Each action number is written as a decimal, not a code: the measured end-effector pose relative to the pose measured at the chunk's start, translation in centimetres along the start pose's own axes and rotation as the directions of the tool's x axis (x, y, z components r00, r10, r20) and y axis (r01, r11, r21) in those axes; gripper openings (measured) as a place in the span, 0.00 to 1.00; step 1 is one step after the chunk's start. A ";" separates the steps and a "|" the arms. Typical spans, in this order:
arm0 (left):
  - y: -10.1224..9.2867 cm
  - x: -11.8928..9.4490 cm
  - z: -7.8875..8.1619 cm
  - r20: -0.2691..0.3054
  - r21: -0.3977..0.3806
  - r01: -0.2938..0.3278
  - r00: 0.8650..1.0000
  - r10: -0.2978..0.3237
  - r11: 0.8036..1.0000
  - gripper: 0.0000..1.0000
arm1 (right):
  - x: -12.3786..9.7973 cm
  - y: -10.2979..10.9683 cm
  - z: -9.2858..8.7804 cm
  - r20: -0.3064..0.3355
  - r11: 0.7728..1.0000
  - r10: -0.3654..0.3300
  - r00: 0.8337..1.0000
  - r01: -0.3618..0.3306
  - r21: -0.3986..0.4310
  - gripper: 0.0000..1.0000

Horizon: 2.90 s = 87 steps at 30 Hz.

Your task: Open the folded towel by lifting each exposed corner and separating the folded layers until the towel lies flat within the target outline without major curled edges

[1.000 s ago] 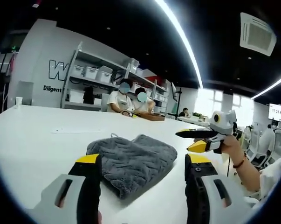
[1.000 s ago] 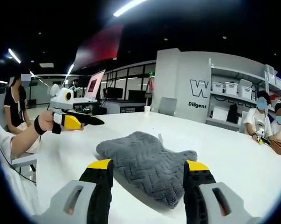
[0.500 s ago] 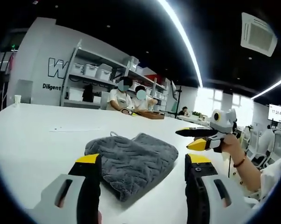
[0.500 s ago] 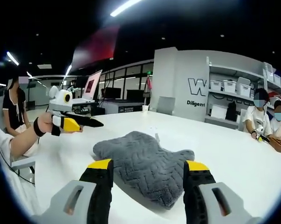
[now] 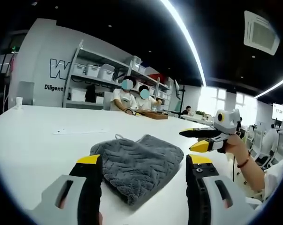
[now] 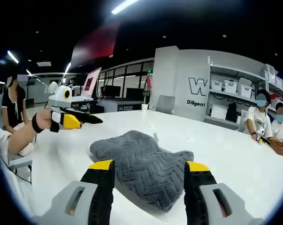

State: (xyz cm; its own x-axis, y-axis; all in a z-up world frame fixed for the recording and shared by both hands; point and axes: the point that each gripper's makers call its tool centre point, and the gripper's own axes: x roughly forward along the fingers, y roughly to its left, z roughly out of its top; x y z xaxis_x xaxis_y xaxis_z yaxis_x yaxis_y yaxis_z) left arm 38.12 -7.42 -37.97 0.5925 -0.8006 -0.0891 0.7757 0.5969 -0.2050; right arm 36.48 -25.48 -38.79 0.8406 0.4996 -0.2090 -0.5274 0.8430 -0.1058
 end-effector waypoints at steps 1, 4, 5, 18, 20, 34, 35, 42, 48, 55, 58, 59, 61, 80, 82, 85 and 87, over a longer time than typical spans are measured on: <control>0.1 0.0 0.0 0.000 -0.003 -0.001 1.000 0.001 1.000 0.70 | 0.0 0.2 0.0 -0.001 1.000 -0.002 1.000 0.002 0.002 0.57; 0.3 0.1 -0.1 -0.002 -0.007 -0.003 1.000 0.003 1.000 0.70 | 0.1 0.1 0.1 0.004 1.000 -0.007 1.000 0.007 -0.004 0.55; 0.5 0.2 -0.2 -0.003 -0.011 -0.004 1.000 0.004 1.000 0.70 | 0.1 0.2 0.0 -0.003 1.000 -0.001 1.000 0.001 -0.010 0.55; 1.2 0.5 -0.9 -0.021 -0.026 -0.014 1.000 0.014 1.000 0.70 | 0.6 -0.2 -0.1 -0.014 1.000 -0.010 1.000 0.009 -0.023 0.55; 1.2 0.7 -0.9 -0.016 -0.029 -0.013 1.000 0.013 0.999 0.70 | 0.7 -0.3 -0.2 -0.016 1.000 -0.013 1.000 0.013 -0.019 0.55; 2.4 1.5 -1.1 -0.021 -0.032 -0.051 0.999 0.050 0.998 0.70 | 1.2 -1.1 -0.3 -0.014 0.999 -0.037 0.999 0.037 0.004 0.54; 2.4 1.6 -1.2 -0.023 -0.031 -0.051 0.998 0.050 0.998 0.70 | 1.3 -1.2 -0.3 -0.013 0.999 -0.039 0.999 0.039 0.002 0.55; 2.9 1.9 -1.3 -0.016 -0.054 -0.061 0.998 0.060 0.997 0.69 | 1.5 -1.9 -0.6 -0.014 0.997 -0.063 0.998 0.063 0.032 0.54; 3.1 2.2 -1.8 -0.024 -0.071 -0.060 0.998 0.059 0.996 0.68 | 1.7 -2.3 -1.0 -0.021 0.996 -0.071 0.997 0.072 0.058 0.53; 3.0 2.5 -2.0 -0.023 -0.098 -0.055 0.998 0.053 0.994 0.68 | 1.8 -2.6 -1.3 -0.023 0.994 -0.083 0.996 0.085 0.074 0.53; 3.2 2.8 -2.3 -0.031 -0.090 -0.063 0.998 0.061 0.994 0.68 | 1.9 -2.7 -1.3 -0.025 0.994 -0.083 0.996 0.084 0.074 0.53; 3.2 2.9 -2.4 -0.034 -0.088 -0.067 0.997 0.064 0.994 0.68 | 2.0 -2.8 -1.3 -0.027 0.994 -0.081 0.996 0.082 0.074 0.53; 3.2 3.1 -2.6 -0.035 -0.102 -0.064 0.998 0.061 0.993 0.67 | 2.1 -2.8 -1.2 -0.024 0.994 -0.082 0.996 0.084 0.077 0.53; 3.1 4.7 -1.7 -0.033 -0.096 -0.081 0.996 0.078 0.992 0.67 | 2.9 -3.3 -0.7 -0.010 0.993 -0.090 0.996 0.091 0.076 0.53; 3.2 4.8 -1.7 -0.040 -0.094 -0.085 0.996 0.081 0.992 0.67 | 2.9 -3.3 -0.8 -0.014 0.993 -0.089 0.996 0.090 0.080 0.53; 3.1 4.9 -1.7 -0.044 -0.090 -0.083 0.996 0.080 0.992 0.67 | 2.9 -3.4 -0.8 -0.014 0.992 -0.092 0.996 0.093 0.083 0.53; 3.1 5.0 -1.7 -0.040 -0.089 -0.085 0.996 0.082 0.992 0.67 | 2.9 -3.6 -0.7 -0.010 0.991 -0.095 0.995 0.096 0.091 0.53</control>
State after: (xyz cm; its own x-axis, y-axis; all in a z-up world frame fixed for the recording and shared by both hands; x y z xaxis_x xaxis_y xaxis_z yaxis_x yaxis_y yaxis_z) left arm 43.13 -9.70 -40.67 0.6445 -0.7507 -0.1449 0.7002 0.6556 -0.2826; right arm 40.74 -27.22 -39.73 0.8858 0.4148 -0.2081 -0.4309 0.9017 -0.0366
